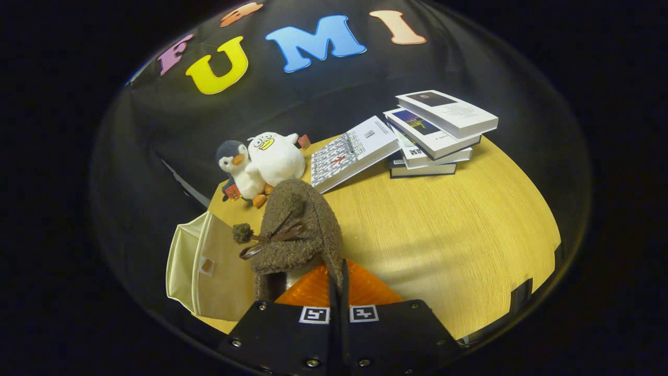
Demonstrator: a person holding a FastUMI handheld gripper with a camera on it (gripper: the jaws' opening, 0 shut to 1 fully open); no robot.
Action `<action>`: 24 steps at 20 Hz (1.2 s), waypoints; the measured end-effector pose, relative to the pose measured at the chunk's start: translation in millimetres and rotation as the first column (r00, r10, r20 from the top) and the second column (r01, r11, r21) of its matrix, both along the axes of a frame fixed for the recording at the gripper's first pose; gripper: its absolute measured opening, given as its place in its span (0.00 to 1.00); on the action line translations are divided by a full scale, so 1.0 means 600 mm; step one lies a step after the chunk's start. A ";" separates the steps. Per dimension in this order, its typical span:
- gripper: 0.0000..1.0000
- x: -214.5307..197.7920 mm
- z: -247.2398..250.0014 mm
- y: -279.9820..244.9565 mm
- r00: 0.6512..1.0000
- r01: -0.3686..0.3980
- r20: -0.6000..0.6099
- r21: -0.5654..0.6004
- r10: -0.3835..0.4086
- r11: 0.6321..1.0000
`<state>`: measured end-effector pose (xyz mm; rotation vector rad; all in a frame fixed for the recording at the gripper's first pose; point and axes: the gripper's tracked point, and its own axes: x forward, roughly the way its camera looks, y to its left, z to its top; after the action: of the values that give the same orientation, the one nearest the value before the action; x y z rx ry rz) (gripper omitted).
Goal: Open the storage box then place both shoes into the box .Put the left shoe in first, then the right shoe, with the right side of both shoes facing outward in a uniform manner.
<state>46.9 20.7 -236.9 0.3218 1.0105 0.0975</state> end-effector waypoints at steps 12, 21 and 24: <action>0.00 0.026 0.065 0.228 0.996 -0.090 0.037 0.097 0.087 0.991; 0.00 0.020 0.072 0.379 0.992 -0.127 0.035 0.175 0.122 0.976; 0.00 0.011 0.060 0.413 0.992 -0.129 0.017 0.184 0.128 0.974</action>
<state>53.3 268.8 -201.0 0.4253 1.0193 0.3104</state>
